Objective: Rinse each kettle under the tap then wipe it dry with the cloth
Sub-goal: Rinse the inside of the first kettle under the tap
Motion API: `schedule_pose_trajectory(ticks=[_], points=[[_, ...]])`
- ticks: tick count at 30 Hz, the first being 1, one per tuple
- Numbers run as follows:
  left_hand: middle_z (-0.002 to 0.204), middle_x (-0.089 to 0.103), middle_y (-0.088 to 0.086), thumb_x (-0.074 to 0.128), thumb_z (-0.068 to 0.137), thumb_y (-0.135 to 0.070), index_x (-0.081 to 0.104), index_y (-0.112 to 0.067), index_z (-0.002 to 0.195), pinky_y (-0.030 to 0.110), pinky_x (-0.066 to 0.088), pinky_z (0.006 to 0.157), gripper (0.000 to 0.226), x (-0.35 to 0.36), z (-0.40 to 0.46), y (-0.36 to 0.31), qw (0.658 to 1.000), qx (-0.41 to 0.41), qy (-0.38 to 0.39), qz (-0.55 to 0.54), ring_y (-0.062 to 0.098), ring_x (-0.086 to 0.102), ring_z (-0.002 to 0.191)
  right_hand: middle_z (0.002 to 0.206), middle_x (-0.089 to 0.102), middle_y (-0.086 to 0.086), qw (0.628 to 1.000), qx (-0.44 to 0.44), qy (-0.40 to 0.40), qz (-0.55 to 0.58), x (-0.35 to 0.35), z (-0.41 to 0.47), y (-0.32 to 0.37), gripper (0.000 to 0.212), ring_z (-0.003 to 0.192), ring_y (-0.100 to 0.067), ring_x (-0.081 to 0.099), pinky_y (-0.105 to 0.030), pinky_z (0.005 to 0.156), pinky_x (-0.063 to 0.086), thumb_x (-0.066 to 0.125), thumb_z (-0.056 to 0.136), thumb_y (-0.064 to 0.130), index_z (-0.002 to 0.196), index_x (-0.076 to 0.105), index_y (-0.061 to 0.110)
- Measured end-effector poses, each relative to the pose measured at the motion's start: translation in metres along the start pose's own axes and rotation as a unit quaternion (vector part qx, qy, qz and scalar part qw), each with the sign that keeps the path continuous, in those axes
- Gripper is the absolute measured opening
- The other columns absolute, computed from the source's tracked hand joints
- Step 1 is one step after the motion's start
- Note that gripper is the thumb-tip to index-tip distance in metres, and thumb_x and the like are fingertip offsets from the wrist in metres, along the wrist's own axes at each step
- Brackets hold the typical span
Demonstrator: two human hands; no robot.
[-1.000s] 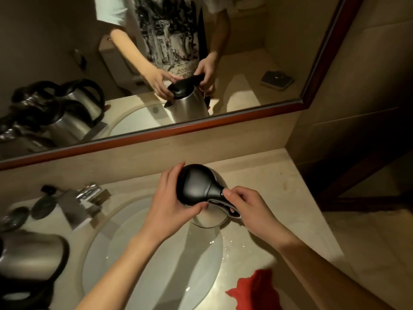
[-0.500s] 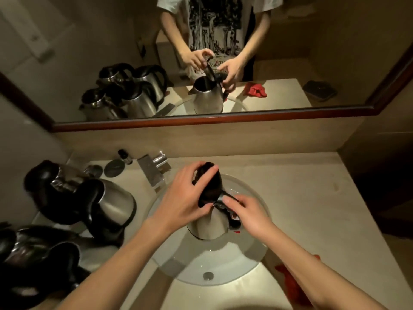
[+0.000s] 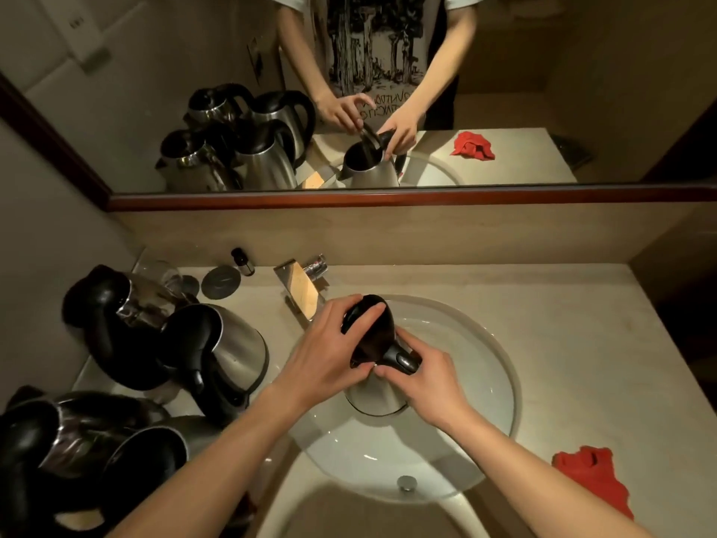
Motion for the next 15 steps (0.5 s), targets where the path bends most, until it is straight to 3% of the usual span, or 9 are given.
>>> schedule_pose_trajectory(ticks=[3,7,11,13,15], points=[[0.141,0.039,0.011,0.078,0.075,-0.041,0.026,-0.02,0.15,0.046,0.047,0.1,0.094,0.0,0.001,0.018,0.999,-0.014,0.047,-0.016,0.029,0.046,0.125,0.104,0.075,0.032,0.997,0.015,-0.022,0.07,0.016,0.005,-0.002,0.063,0.103,0.005,0.07,-0.02,0.09,0.055,0.089,0.079,0.022,0.121,0.062,0.06],[0.148,0.038,0.002,0.058,0.084,-0.064,0.027,-0.023,0.152,0.036,0.034,0.11,0.085,-0.008,0.015,0.054,0.988,-0.122,0.042,-0.09,0.02,0.04,0.133,0.092,0.078,0.023,0.99,0.054,-0.056,0.118,0.033,0.01,-0.017,0.066,0.093,0.004,0.073,-0.019,0.086,0.057,0.096,0.07,0.018,0.111,0.061,0.057],[0.137,0.049,0.002,0.047,0.088,-0.063,0.05,-0.017,0.138,0.039,0.037,0.107,0.068,-0.003,0.036,0.1,0.975,-0.207,0.016,-0.081,0.018,0.043,0.127,0.099,0.079,0.025,0.984,0.058,-0.063,0.156,0.047,0.019,-0.026,0.064,0.096,0.002,0.074,-0.02,0.088,0.058,0.096,0.07,0.016,0.115,0.066,0.05],[0.133,0.053,0.004,0.051,0.092,-0.054,0.055,-0.015,0.133,0.041,0.038,0.106,0.057,0.005,0.043,0.122,0.969,-0.238,0.006,-0.062,0.021,0.045,0.124,0.099,0.078,0.027,0.98,0.065,-0.071,0.174,0.051,0.022,-0.028,0.063,0.096,0.005,0.074,-0.016,0.085,0.057,0.094,0.072,0.012,0.114,0.067,0.051],[0.137,0.052,0.007,0.058,0.095,-0.044,0.054,-0.014,0.136,0.04,0.035,0.107,0.052,0.012,0.049,0.146,0.962,-0.27,0.01,-0.049,0.024,0.043,0.127,0.101,0.08,0.022,0.976,0.072,-0.075,0.192,0.054,0.028,-0.032,0.061,0.097,0.002,0.074,-0.023,0.085,0.059,0.093,0.073,0.011,0.12,0.072,0.043]])
Point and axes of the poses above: each hand's wrist, its own z-axis towards the middle knuckle, its own x-axis out of the palm, y = z × x, the point moved 4 cm from there along z, towards the middle knuckle
